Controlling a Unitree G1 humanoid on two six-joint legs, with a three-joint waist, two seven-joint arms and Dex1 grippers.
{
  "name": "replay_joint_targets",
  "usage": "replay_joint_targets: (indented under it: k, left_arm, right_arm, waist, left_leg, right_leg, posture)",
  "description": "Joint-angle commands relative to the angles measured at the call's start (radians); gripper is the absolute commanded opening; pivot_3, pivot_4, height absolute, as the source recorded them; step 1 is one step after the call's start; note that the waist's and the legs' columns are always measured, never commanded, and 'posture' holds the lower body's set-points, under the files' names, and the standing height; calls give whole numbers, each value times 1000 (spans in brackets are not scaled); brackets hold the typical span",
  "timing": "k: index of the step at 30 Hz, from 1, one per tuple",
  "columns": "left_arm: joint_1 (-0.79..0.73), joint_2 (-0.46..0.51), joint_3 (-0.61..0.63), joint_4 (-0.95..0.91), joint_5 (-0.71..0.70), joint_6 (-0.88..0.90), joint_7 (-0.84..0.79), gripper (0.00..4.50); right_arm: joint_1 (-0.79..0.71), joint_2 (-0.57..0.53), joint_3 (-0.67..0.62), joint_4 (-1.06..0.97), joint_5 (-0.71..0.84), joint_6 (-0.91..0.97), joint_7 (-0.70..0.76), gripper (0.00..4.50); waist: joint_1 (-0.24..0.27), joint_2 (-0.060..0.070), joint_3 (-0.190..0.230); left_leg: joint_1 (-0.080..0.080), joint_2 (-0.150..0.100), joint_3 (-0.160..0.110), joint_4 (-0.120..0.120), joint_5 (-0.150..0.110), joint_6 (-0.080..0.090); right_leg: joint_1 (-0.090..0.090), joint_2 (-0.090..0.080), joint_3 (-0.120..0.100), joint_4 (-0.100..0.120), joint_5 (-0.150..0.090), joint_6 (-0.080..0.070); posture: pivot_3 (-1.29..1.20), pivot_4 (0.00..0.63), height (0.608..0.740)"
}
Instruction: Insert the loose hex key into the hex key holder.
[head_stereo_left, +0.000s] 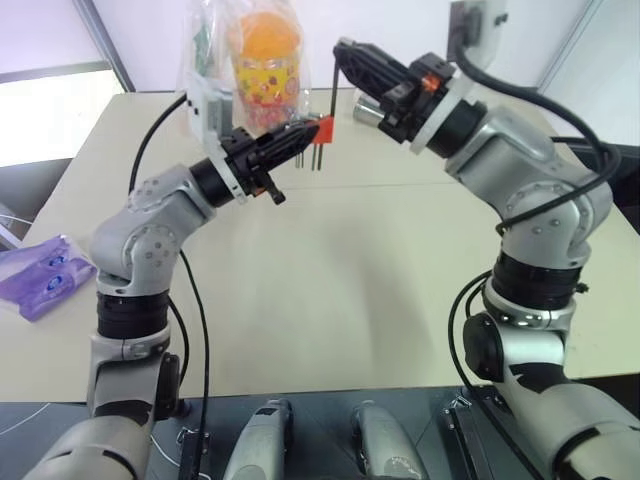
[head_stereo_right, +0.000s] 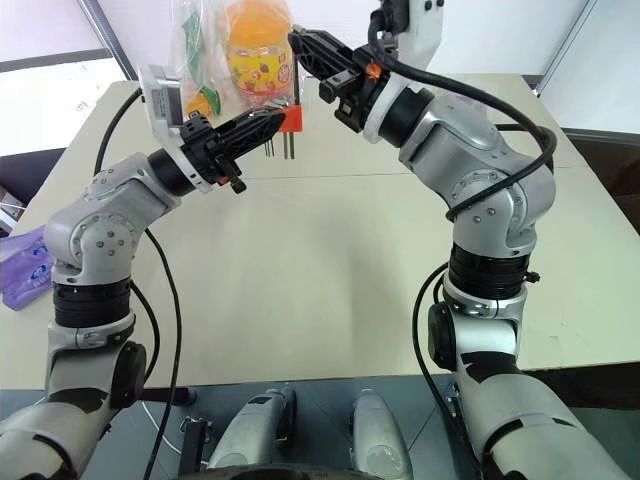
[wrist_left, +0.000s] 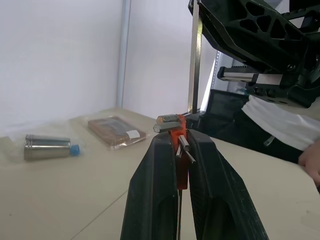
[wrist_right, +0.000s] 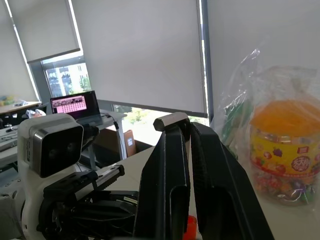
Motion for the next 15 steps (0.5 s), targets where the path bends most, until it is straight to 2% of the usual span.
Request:
replay_joint_targets:
  k: [1,15]
  left_arm:
    - [-12,-2,-8,-45,-14,-3,-11,0]
    - [-12,0,-1,-50,-22,3,-2,0]
  right_arm:
    - [-16,0,-1,-22,-3,-36,-7,42]
    - [-9,-18,10,-7,-16,-56,3,42]
  waist:
    - [0,0,0]
    - [0,0,0]
  left_leg:
    - [0,0,0,0,0,0]
    - [0,0,0,-1,0,0]
  right_leg:
    - [0,0,0,0,0,0]
    - [0,0,0,-1,0,0]
  posture:
    - [0,150,740]
    - [0,150,740]
